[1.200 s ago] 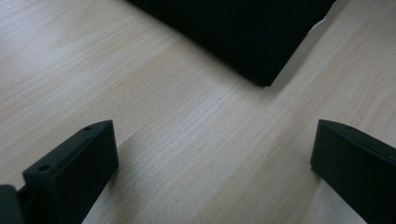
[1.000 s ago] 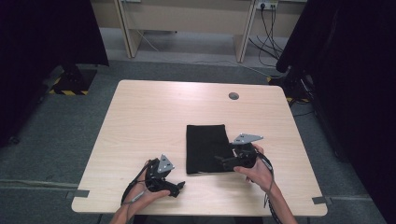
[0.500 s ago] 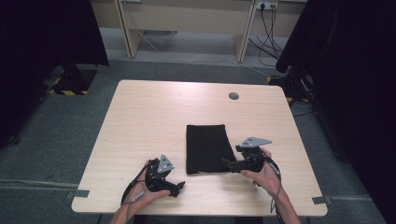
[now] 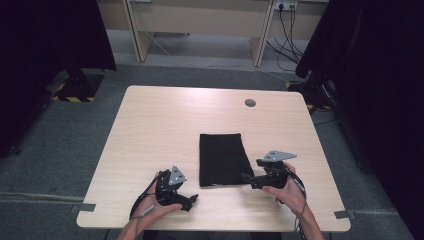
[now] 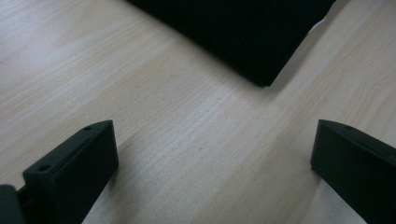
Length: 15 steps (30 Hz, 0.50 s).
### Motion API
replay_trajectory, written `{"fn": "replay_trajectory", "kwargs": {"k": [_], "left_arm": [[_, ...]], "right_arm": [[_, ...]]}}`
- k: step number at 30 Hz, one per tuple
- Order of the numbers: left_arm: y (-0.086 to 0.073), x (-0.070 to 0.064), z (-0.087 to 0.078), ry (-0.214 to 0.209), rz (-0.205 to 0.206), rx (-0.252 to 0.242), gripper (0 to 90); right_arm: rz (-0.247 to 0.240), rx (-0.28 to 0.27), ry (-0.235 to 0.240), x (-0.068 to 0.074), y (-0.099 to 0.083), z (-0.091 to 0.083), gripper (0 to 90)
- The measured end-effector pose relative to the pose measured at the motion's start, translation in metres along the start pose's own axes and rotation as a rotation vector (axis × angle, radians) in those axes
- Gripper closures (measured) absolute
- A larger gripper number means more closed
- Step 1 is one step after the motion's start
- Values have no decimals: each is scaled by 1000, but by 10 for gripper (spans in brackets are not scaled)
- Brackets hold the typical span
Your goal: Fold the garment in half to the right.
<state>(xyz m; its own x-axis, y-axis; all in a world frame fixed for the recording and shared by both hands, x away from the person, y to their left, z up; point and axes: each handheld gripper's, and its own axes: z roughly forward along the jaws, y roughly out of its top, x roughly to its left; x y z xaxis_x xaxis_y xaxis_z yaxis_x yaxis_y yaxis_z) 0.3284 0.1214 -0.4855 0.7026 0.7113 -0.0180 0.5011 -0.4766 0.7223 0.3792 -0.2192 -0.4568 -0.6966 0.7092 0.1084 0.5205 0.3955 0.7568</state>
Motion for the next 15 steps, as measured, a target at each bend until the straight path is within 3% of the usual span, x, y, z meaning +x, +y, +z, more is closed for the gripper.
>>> {"fn": "replay_trajectory", "kwargs": {"k": [15], "left_arm": [[0,0,0,0,0,0,0]], "right_arm": [[-12,24,8,3,-14,-8,167]]}}
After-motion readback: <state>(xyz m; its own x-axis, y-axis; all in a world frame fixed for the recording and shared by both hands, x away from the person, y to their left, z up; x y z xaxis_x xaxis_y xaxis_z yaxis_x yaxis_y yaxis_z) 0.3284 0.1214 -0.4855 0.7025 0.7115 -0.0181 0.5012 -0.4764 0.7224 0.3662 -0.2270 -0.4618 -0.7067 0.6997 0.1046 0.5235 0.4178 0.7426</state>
